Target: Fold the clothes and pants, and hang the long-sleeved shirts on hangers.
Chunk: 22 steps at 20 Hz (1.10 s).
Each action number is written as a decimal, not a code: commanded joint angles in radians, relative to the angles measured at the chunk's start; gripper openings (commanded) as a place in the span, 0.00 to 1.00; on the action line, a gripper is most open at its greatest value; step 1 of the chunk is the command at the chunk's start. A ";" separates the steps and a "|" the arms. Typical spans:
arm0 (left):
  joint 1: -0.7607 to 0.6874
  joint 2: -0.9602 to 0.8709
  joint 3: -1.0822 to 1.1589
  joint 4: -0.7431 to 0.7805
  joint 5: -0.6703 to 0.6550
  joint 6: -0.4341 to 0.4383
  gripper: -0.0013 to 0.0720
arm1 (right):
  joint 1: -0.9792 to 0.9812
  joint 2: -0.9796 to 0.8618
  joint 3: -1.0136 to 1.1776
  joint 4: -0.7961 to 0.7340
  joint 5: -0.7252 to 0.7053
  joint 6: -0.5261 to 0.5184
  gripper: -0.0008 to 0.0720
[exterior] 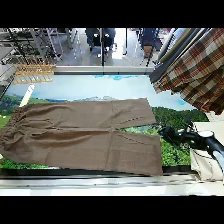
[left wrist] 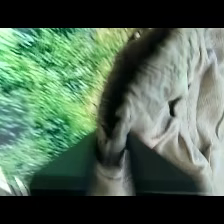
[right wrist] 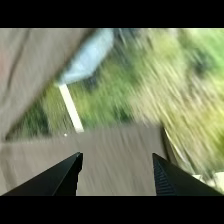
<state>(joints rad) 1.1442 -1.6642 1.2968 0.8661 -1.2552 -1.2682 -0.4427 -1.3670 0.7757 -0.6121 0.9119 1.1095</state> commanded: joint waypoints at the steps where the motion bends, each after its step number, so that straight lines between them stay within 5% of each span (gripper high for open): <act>1: 0.003 0.000 0.001 0.003 -0.077 0.001 0.63 | 0.045 -0.113 0.132 0.020 0.017 0.004 0.71; 8: 0.005 0.001 0.001 0.180 -0.066 0.000 0.63 | -0.185 -0.048 0.203 -0.368 0.729 -0.053 0.71; 17: 0.003 -0.006 0.001 0.163 0.065 -0.011 0.62 | -0.218 -0.038 0.012 -0.413 0.636 -0.080 0.71; 20: 0.003 -0.029 0.001 0.146 0.074 -0.010 0.45 | -0.210 -0.038 -0.020 -0.420 0.621 -0.113 0.70; 22: 0.003 -0.043 0.001 0.120 0.066 -0.010 0.45 | -0.177 -0.038 -0.055 -0.448 0.597 -0.140 0.70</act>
<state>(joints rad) 1.1481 -1.6905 1.2968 1.0142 -1.1988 -1.2789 -0.6434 -1.4055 0.7612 -1.0302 1.5368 1.0084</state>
